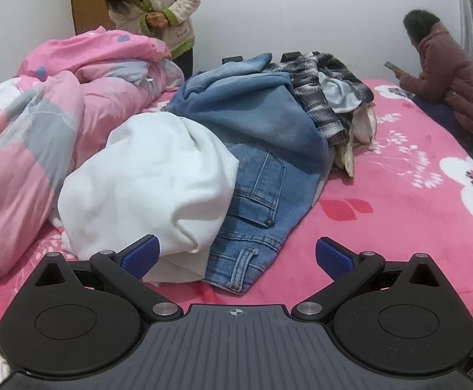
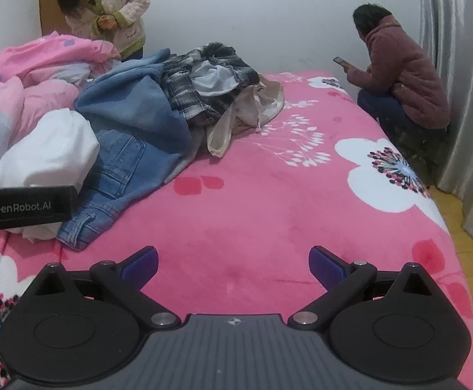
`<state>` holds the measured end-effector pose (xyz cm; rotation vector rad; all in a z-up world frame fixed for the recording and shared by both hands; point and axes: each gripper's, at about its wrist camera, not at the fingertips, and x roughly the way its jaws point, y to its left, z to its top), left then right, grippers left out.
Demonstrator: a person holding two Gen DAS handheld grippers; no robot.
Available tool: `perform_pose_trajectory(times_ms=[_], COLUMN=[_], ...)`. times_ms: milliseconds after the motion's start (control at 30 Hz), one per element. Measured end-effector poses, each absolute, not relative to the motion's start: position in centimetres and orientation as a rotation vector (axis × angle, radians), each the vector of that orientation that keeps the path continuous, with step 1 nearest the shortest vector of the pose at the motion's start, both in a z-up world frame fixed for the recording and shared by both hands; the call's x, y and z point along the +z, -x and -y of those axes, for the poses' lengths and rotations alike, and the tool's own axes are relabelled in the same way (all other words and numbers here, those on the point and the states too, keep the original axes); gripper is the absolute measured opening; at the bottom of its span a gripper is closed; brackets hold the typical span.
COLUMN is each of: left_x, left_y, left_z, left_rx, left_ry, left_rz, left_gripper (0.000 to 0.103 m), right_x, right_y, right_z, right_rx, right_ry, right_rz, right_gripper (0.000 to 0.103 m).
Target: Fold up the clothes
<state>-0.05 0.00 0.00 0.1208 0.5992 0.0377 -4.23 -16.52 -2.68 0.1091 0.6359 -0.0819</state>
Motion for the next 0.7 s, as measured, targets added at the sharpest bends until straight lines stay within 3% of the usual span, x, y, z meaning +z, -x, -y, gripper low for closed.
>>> perform_pose_trajectory(times_ms=[700], left_x=[-1.6], left_y=[1.7], left_z=[0.5], left_rx=[0.017], left_ry=[-0.175], left_rz=[-0.564], left_gripper=[0.103], right_x=[-3.0], right_y=[4.1], right_z=[16.9], right_rx=[-0.105], right_ry=[-0.130], right_rz=[-0.652], right_gripper=[0.101])
